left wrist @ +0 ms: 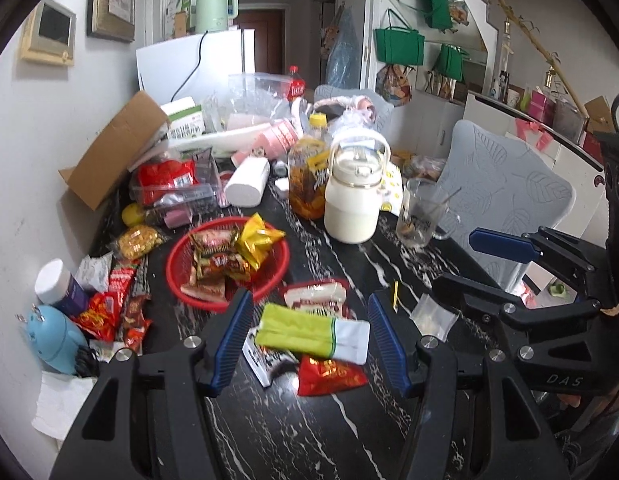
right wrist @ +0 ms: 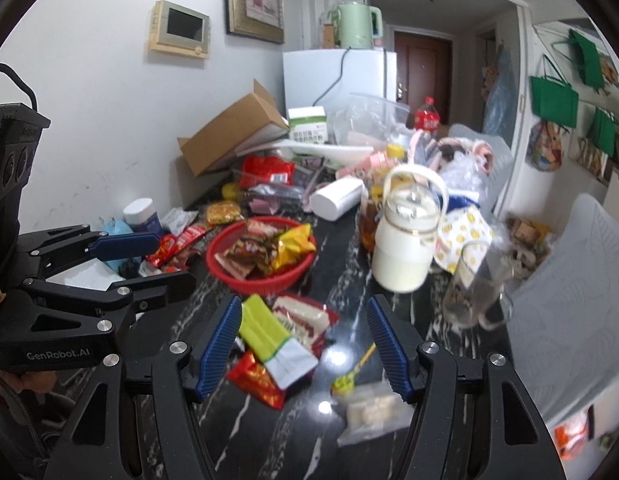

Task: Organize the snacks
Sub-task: 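Move both tools away from the basket toward the loose packets on the table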

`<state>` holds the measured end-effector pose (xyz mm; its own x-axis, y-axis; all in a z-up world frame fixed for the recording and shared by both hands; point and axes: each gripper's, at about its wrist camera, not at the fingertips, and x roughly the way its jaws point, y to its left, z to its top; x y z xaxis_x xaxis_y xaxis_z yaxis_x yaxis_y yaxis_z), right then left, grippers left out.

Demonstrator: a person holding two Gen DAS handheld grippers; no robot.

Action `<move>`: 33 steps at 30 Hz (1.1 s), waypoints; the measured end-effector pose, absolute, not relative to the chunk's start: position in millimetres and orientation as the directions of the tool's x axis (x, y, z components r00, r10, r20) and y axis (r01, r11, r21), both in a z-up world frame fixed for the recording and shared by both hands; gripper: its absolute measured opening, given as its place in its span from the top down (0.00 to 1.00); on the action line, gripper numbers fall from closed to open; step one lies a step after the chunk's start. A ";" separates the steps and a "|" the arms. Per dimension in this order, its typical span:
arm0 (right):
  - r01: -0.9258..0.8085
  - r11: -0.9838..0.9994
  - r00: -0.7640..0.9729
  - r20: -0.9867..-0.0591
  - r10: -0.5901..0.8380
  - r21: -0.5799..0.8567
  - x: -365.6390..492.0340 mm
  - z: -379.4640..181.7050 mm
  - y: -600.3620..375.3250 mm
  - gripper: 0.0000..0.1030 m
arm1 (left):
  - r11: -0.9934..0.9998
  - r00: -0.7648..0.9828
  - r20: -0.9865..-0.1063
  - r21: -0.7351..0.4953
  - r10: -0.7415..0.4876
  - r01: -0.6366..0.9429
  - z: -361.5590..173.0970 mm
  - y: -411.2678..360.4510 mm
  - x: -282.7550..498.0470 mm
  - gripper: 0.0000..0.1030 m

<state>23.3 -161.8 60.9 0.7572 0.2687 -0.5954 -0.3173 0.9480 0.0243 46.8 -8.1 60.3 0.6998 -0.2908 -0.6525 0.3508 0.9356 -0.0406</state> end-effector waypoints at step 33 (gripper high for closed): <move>-0.243 0.964 0.624 -0.744 0.238 0.104 35.6 -55.3 -165.1 0.30 | 0.961 0.543 -0.798 -0.168 -0.264 0.220 -57.6 15.9 74.7 0.43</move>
